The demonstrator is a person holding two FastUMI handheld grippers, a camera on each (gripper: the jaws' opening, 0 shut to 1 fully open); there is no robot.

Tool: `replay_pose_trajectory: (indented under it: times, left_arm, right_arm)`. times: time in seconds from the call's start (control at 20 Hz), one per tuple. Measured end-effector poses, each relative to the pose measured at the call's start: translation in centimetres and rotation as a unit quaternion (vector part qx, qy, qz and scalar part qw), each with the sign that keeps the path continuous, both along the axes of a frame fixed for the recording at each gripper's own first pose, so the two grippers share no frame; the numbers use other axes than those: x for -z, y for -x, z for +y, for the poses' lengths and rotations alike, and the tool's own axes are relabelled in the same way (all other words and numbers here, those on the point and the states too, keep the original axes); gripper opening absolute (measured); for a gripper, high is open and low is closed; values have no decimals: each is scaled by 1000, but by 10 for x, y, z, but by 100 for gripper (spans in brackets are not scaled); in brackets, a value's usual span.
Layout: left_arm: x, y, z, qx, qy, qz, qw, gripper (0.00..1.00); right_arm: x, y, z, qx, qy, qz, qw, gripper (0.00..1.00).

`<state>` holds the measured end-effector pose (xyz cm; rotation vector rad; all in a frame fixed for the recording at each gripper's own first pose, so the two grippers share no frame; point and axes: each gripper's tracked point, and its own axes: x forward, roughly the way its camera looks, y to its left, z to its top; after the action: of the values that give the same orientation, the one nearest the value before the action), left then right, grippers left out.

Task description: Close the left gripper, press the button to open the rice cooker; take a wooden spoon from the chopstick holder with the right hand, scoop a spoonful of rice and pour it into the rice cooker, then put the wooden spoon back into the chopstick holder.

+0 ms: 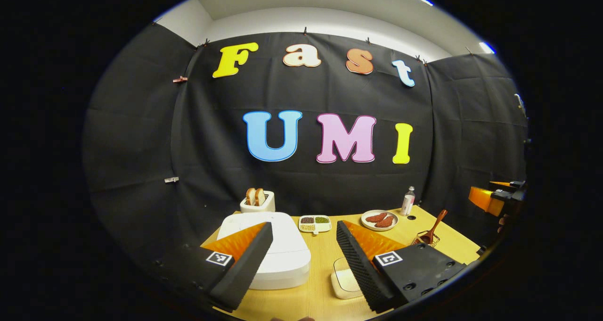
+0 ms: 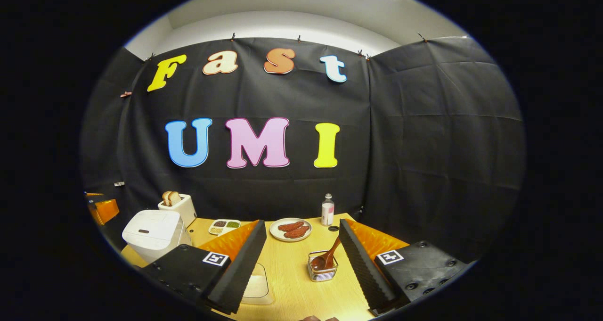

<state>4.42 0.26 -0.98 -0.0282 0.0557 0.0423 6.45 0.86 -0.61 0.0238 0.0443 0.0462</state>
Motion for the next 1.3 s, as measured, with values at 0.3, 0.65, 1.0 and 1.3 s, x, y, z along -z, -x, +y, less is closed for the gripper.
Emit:
replay_pose_trajectory:
  times: [0.3,0.65,1.0,1.3]
  left_arm:
    - [1,-11,18,-24,12,10,1000,94]
    - [-12,-39,58,-52,29,4,998,87]
    - [-7,-76,87,-43,51,19,998,58]
    - [27,-102,107,-36,56,68,995,27]
  right_arm:
    - [5,-15,10,-23,0,4,1000,98]
    - [15,-25,8,-32,1,14,999,98]
    - [22,-28,-9,-20,12,19,1000,98]
    - [33,-23,-25,-5,13,34,999,98]
